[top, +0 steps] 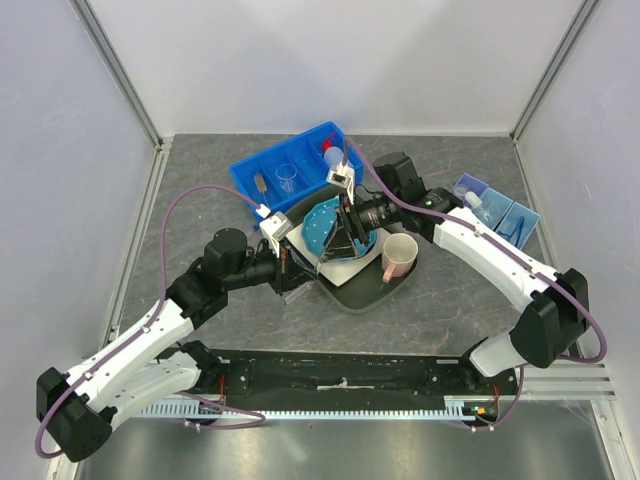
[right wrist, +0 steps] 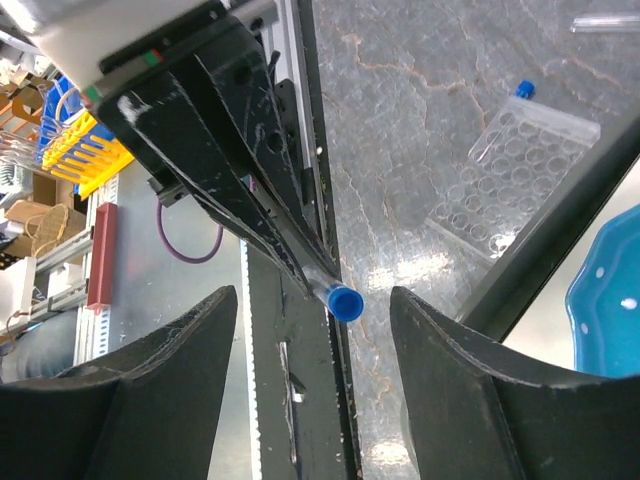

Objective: Organize the chemistry lab equipment

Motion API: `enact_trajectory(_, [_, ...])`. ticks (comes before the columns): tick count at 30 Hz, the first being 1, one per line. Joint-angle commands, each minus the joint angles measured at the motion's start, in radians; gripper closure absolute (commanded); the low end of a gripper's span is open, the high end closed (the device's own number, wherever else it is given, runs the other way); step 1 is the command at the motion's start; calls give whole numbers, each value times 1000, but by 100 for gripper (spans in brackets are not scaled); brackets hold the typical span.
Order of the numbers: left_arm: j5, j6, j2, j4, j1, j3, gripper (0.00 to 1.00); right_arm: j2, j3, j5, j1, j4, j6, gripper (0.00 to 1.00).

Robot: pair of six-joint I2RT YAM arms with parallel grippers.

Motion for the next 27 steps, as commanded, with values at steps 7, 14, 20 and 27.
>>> enact_trajectory(7, [-12,-26,-1,50,-10,21,98,26,-49,4,39,81,76,38])
enact_trajectory(14, [-21,-29,-8,55,-11,11,98,47,-58,-52,50,131,136,70])
enact_trajectory(20, [-75,-40,-19,15,-11,24,85,49,-66,-87,50,190,189,89])
enact_trajectory(27, [-292,-17,-82,-233,1,111,21,105,60,17,44,48,1,90])
